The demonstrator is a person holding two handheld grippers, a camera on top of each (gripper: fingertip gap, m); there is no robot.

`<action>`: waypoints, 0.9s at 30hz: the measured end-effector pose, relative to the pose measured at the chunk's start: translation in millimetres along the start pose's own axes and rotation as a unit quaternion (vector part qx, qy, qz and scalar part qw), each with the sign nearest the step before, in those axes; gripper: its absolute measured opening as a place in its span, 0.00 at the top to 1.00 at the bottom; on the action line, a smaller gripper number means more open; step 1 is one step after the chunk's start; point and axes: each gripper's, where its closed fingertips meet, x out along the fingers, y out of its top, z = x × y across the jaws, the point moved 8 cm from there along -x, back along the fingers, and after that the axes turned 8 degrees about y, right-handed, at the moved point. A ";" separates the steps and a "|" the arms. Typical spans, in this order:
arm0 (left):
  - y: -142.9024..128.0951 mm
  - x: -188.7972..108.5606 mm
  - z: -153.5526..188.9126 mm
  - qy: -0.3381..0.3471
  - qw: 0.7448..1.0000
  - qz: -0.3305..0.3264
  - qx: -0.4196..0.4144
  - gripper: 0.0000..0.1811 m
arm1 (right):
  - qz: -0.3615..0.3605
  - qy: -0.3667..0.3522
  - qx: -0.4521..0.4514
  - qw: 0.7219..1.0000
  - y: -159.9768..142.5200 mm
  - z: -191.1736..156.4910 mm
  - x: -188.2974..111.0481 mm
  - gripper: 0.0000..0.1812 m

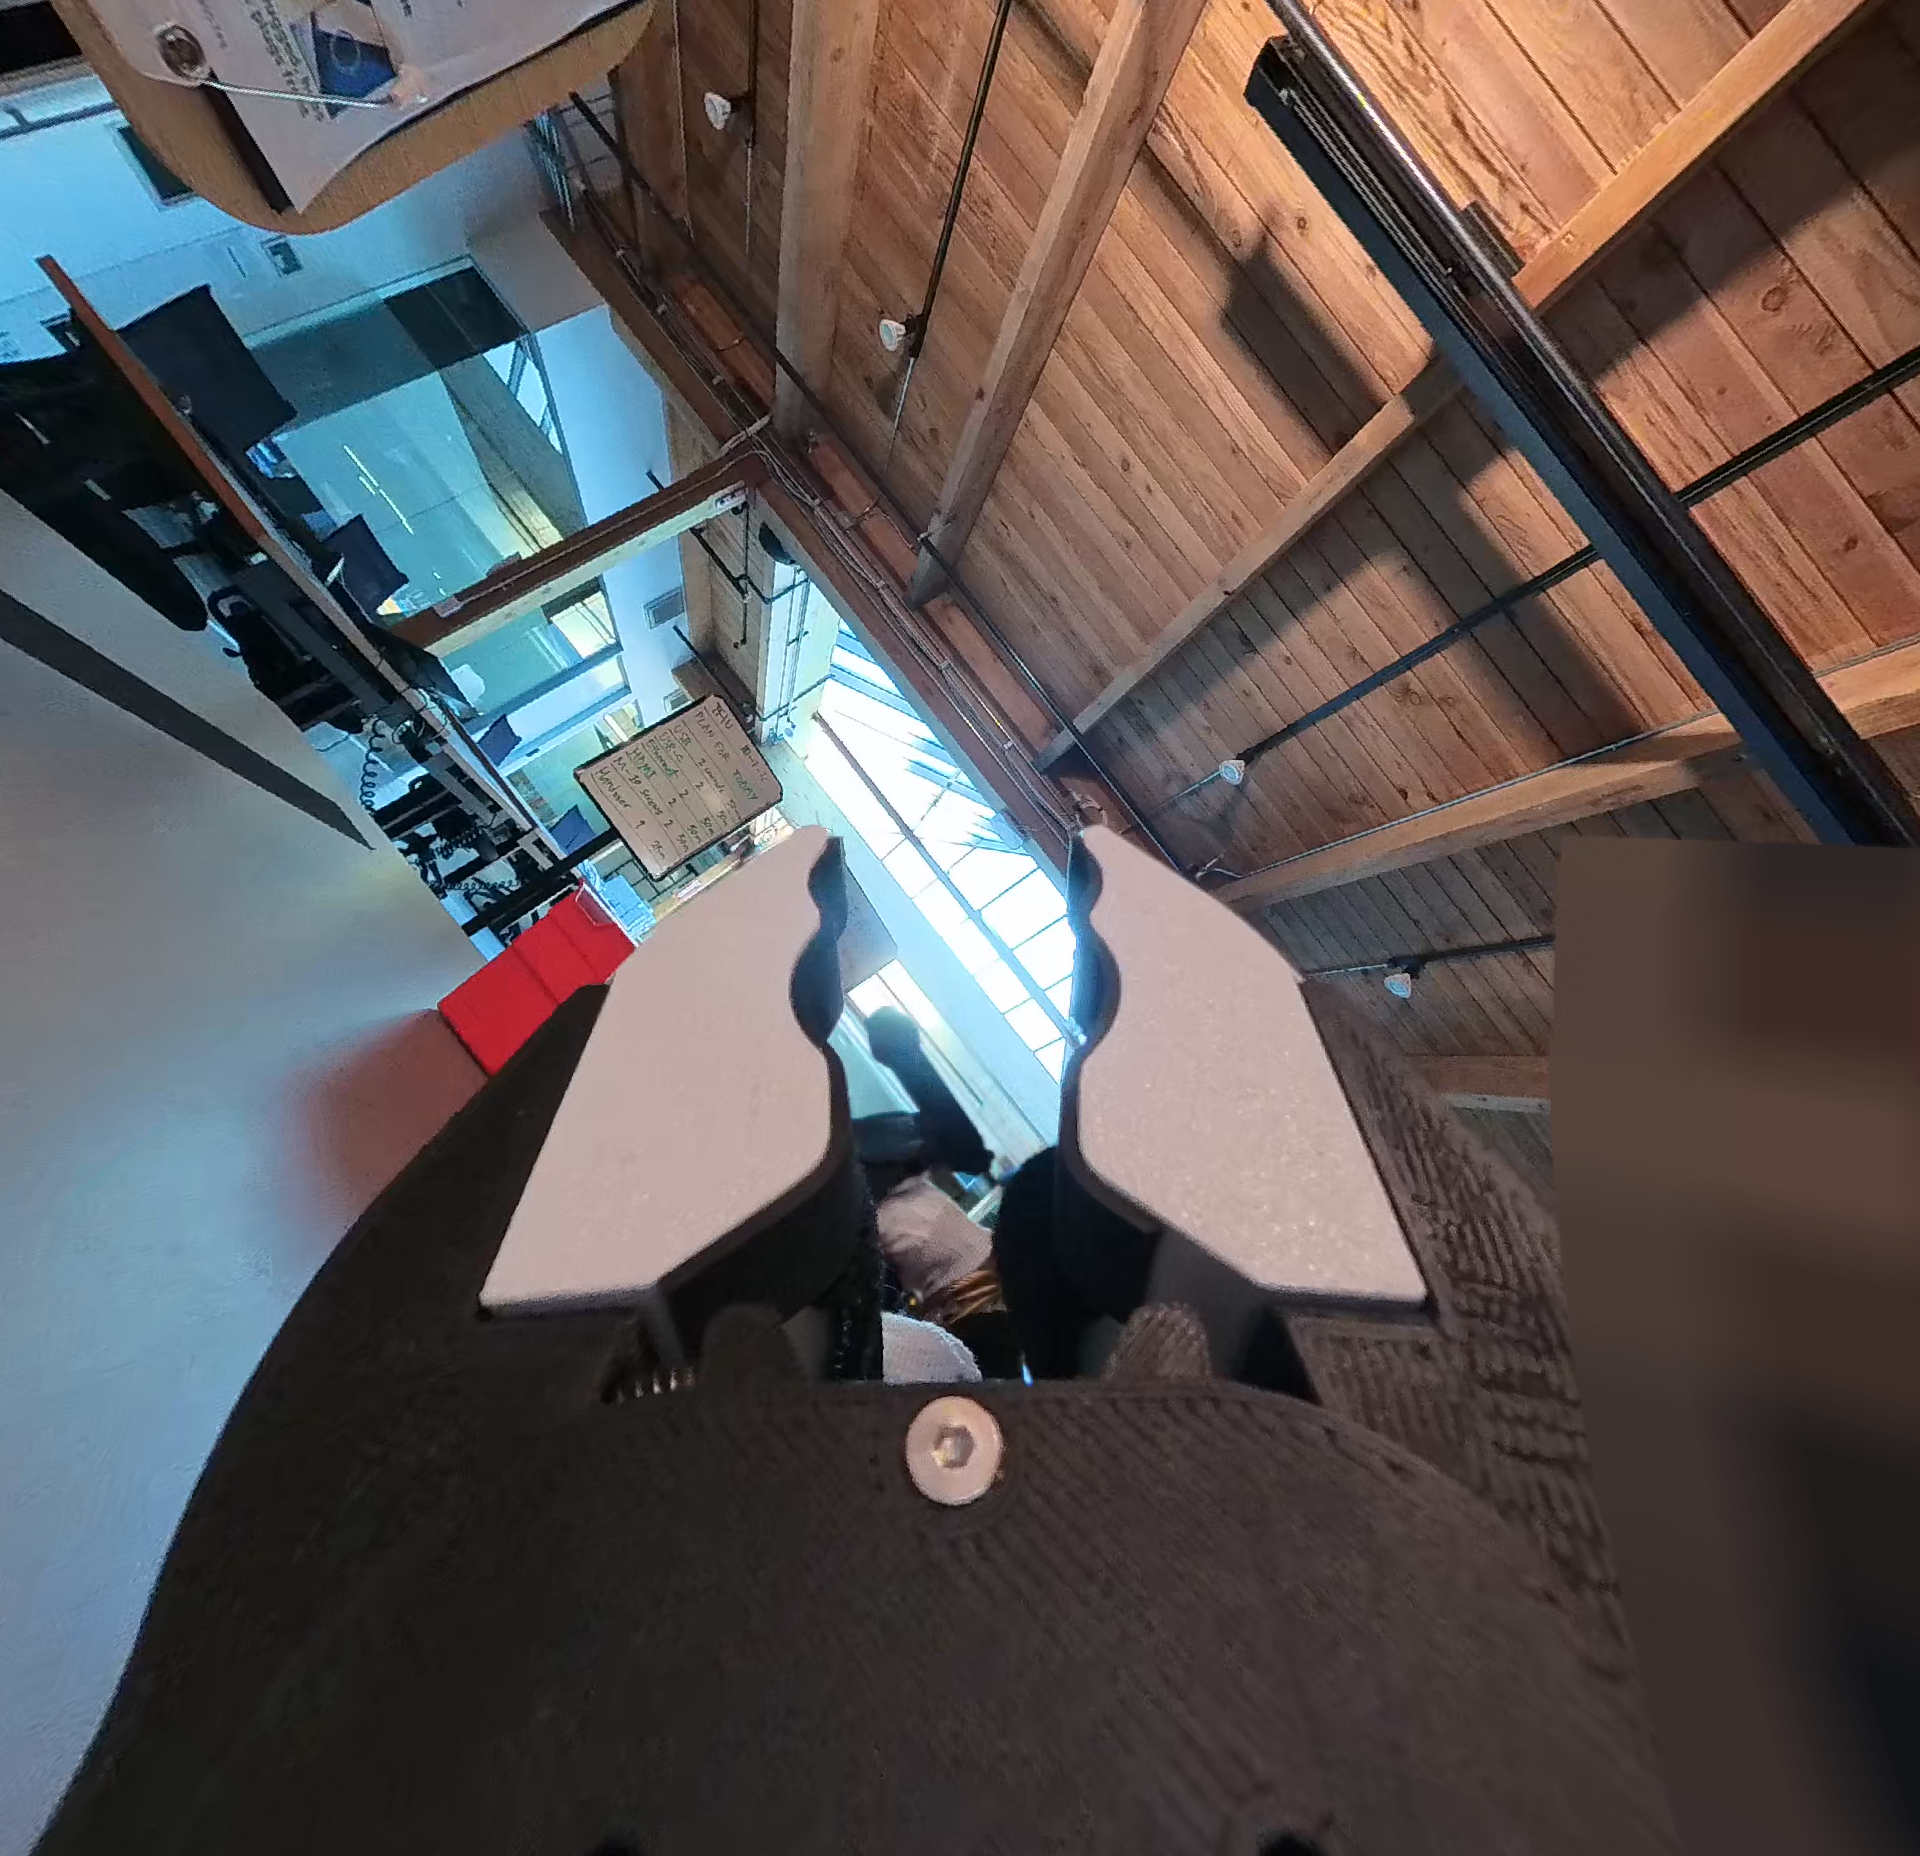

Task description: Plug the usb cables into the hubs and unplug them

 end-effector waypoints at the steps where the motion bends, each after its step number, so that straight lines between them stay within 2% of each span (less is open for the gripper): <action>1: -0.1 0.1 0.1 -0.001 1.000 -0.001 0.000 0.78 | -0.021 0.032 0.020 0.999 -4.7 0.0 7.5 0.70; 3: 0.0 0.2 0.4 -0.002 1.000 -0.001 0.000 0.78 | -0.039 0.065 0.053 0.996 -7.6 1.4 12.2 0.65; 4: 0.3 0.2 0.6 -0.004 1.000 0.000 0.001 0.78 | -0.016 0.069 0.060 0.996 -4.2 1.6 7.5 0.63; 7: 1.0 0.2 0.9 -0.006 1.000 0.001 0.003 0.78 | 0.100 0.042 0.063 0.992 10.5 1.3 -25.9 0.61; 9: 1.0 0.4 1.2 -0.009 1.000 0.001 0.003 0.78 | 0.190 -0.026 0.053 0.980 18.4 4.3 -55.3 0.57; 10: 0.9 0.6 1.7 -0.011 1.000 0.001 0.005 0.78 | 0.249 -0.071 0.049 0.965 22.7 5.9 -72.3 0.54; 11: 0.6 0.9 2.4 -0.014 1.000 0.000 0.007 0.78 | 0.319 -0.111 0.043 0.940 26.7 5.7 -90.4 0.49; 13: -0.3 2.1 5.1 -0.022 1.000 -0.005 0.018 0.78 | 0.480 -0.155 0.011 0.863 32.8 -4.2 -126.6 0.40; 16: -2.6 4.5 10.9 -0.036 0.998 -0.018 0.045 0.77 | 0.682 -0.196 -0.024 0.704 30.2 -30.6 -174.0 0.37; 18: -4.5 6.2 15.2 -0.045 0.996 -0.027 0.070 0.76 | 0.768 -0.219 -0.044 0.600 23.2 -52.7 -194.0 0.44; 20: -6.6 7.6 19.3 -0.052 0.993 -0.034 0.096 0.75 | 0.831 -0.234 -0.075 0.499 15.8 -78.8 -203.0 0.57; 21: -7.8 8.3 21.9 -0.057 0.991 -0.037 0.111 0.75 | 0.853 -0.237 -0.090 0.457 13.2 -91.8 -204.0 0.60; 23: -11.2 9.8 29.0 -0.067 0.985 -0.043 0.155 0.74 | 0.874 -0.232 -0.117 0.411 14.0 -114.9 -199.5 0.64; 24: -13.6 10.7 33.2 -0.072 0.979 -0.049 0.184 0.73 | 0.877 -0.224 -0.129 0.405 18.6 -124.2 -193.9 0.64; 25: -16.6 11.8 38.1 -0.078 0.972 -0.055 0.215 0.73 | 0.876 -0.213 -0.135 0.410 25.6 -131.6 -185.8 0.63; 27: -24.9 14.4 48.3 -0.089 0.951 -0.072 0.287 0.71 | 0.868 -0.178 -0.127 0.445 44.8 -141.5 -160.1 0.61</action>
